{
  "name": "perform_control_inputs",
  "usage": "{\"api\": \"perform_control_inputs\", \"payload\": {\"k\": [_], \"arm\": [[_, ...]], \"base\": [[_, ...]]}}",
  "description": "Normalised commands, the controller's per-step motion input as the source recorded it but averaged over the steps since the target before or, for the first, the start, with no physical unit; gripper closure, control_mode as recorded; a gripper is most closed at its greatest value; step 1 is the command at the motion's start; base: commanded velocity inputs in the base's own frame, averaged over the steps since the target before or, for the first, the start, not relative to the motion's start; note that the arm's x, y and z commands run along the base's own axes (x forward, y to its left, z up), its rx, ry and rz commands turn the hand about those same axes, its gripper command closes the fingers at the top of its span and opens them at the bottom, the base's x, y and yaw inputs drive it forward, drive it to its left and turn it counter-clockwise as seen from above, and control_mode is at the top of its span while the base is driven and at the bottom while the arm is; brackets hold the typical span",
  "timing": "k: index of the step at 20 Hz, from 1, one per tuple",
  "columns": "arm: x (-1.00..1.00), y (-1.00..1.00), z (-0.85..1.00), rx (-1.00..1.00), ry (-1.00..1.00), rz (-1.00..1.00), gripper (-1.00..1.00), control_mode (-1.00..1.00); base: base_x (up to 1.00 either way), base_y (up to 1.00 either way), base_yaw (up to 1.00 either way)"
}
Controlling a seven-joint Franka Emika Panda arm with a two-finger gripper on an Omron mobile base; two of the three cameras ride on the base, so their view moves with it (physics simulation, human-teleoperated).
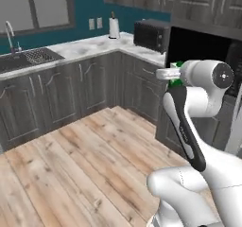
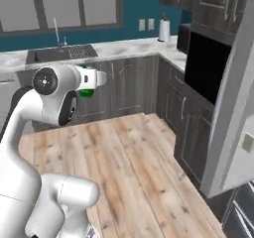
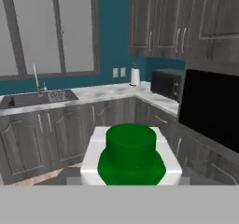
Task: Take out the milk from the fridge and place it on the tray on the counter. Then take the sugar cube near the tray and place it in the tray.
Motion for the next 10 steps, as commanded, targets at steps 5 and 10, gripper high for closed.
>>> {"api": "perform_control_inputs", "payload": {"k": [5,10], "arm": [[0.0,0.0,0.0,0.0,0.0,0.0,1.0,1.0],[0.0,0.0,0.0,0.0,0.0,0.0,1.0,1.0]], "base": [[0.0,0.0,1.0],[0.0,0.0,1.0]]}}
